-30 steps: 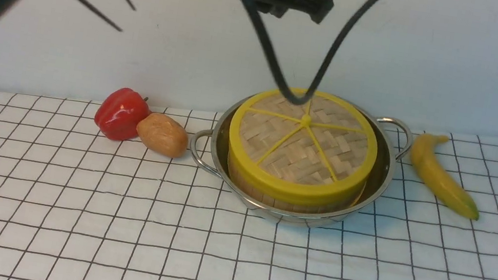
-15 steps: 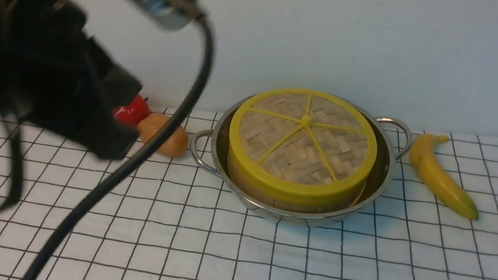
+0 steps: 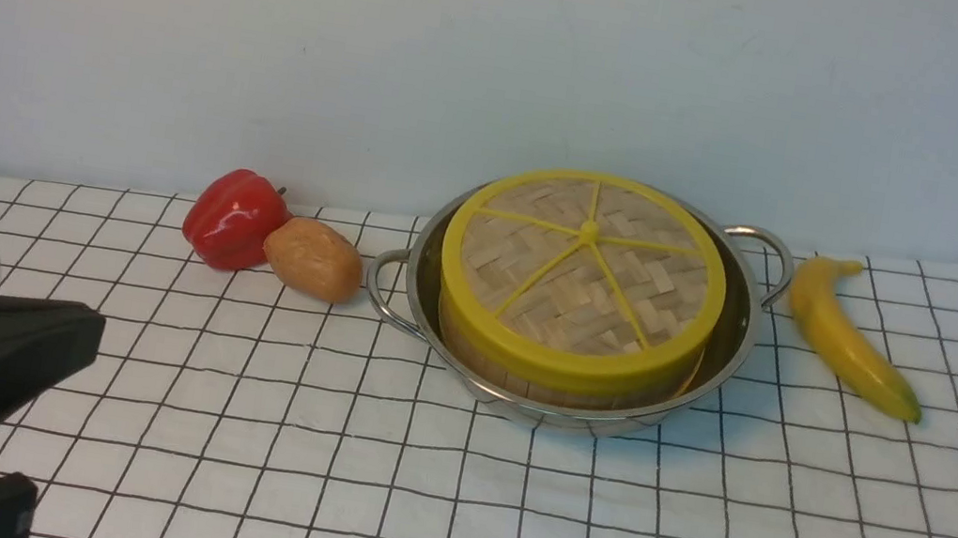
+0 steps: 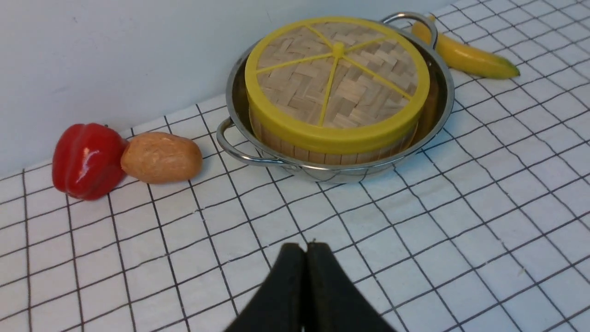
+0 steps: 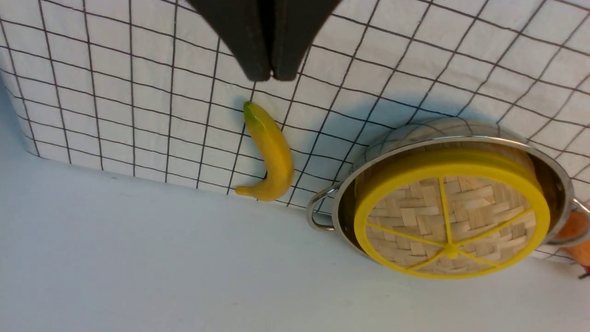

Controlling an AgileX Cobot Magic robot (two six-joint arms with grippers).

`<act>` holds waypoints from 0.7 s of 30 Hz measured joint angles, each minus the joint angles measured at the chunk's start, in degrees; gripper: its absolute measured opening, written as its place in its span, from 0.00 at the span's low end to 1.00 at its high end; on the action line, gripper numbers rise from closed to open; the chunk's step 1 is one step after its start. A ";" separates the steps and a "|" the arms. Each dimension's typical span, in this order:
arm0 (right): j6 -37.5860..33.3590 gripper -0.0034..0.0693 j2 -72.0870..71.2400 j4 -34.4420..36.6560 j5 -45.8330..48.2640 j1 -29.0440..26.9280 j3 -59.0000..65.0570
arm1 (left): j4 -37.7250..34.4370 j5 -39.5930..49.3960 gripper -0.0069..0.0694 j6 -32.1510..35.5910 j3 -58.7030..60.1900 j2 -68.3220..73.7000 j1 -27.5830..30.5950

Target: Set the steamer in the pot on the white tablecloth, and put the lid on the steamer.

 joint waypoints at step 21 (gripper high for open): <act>0.26 0.12 -0.04 10.64 -0.32 0.00 0.00 | 4.59 -6.84 0.09 5.44 13.37 -16.74 16.70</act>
